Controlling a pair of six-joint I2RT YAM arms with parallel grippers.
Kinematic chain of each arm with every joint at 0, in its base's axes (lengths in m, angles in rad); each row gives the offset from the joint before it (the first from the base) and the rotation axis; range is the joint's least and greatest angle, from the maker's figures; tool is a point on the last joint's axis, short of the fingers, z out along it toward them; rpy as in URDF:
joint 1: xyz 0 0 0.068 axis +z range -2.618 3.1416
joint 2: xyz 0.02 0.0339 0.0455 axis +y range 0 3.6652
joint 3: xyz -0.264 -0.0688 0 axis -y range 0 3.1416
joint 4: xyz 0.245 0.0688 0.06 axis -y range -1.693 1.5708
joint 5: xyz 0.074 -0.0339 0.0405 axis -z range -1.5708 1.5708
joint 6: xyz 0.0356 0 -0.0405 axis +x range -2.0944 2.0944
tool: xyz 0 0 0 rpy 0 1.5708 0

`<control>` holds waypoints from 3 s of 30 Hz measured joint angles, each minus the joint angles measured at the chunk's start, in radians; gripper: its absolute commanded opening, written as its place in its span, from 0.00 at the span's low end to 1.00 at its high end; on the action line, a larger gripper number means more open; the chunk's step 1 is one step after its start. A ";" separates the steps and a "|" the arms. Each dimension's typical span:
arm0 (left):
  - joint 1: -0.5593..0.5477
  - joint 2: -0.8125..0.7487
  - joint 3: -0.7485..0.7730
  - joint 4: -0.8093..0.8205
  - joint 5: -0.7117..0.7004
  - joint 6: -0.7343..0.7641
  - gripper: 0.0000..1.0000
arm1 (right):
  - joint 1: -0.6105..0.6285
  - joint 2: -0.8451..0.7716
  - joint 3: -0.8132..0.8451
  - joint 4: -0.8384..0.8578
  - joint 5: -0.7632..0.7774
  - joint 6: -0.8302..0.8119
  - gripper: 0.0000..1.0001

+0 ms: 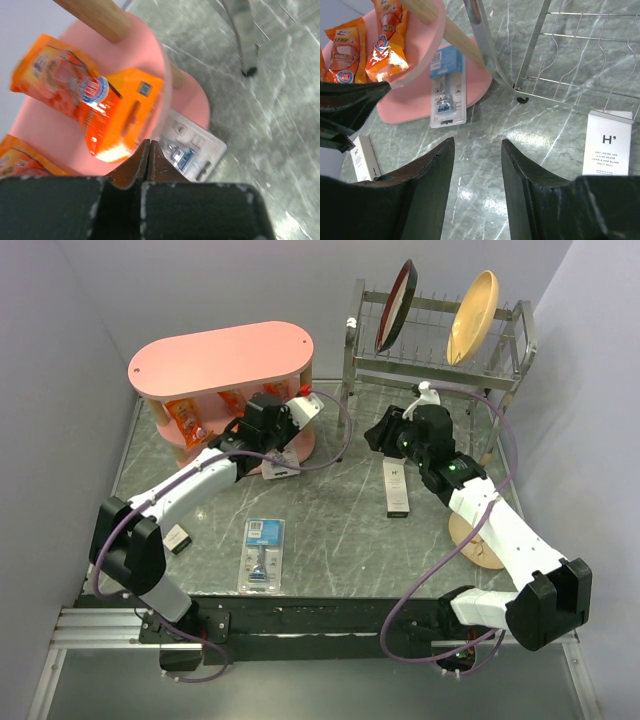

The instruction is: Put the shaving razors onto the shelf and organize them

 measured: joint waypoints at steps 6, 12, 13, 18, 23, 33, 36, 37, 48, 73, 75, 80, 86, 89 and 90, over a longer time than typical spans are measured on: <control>0.000 -0.122 -0.051 -0.146 0.117 0.011 0.73 | -0.014 0.000 0.000 0.000 -0.002 -0.014 0.57; 0.000 -0.409 -0.249 -0.302 0.294 0.018 0.95 | -0.018 0.006 -0.026 0.025 -0.089 -0.103 0.68; 0.000 -0.432 -0.280 -0.314 0.309 -0.010 0.97 | -0.018 0.010 -0.035 0.026 -0.112 -0.117 0.68; 0.012 -0.445 -0.439 -0.319 0.342 -0.168 0.99 | 0.007 0.050 -0.066 0.023 -0.167 -0.171 0.74; 0.010 -0.397 -0.479 -0.319 0.252 -0.389 0.99 | 0.069 0.085 -0.070 0.014 -0.173 -0.204 0.76; -0.075 -0.177 -0.391 -0.355 0.128 -0.896 0.99 | 0.114 0.176 -0.035 0.001 -0.172 -0.223 0.76; -0.093 -0.159 -0.426 -0.372 0.111 -0.985 0.99 | 0.115 0.176 -0.031 0.003 -0.166 -0.234 0.77; -0.097 -0.157 -0.434 -0.388 0.097 -1.011 1.00 | 0.115 0.175 -0.031 0.002 -0.165 -0.238 0.77; -0.093 -0.166 -0.373 -0.419 -0.071 -1.055 0.99 | 0.115 0.175 -0.034 0.003 -0.170 -0.236 0.77; -0.048 -0.091 -0.449 -0.345 -0.037 -1.010 0.99 | 0.115 0.175 -0.034 0.023 -0.166 -0.246 0.77; -0.048 -0.081 -0.449 -0.345 -0.037 -1.011 0.99 | 0.115 0.175 -0.034 0.025 -0.166 -0.246 0.78; -0.048 -0.068 -0.450 -0.341 -0.039 -1.011 0.92 | 0.114 0.175 -0.034 0.026 -0.164 -0.249 0.78; -0.051 -0.086 -0.454 -0.335 -0.058 -1.010 0.82 | 0.107 0.175 -0.034 0.026 -0.160 -0.254 0.78; -0.051 -0.142 -0.478 -0.336 -0.079 -1.010 0.75 | 0.105 0.175 -0.034 0.026 -0.158 -0.256 0.78; -0.051 -0.158 -0.483 -0.338 -0.085 -1.010 0.74 | 0.104 0.175 -0.034 0.026 -0.157 -0.256 0.78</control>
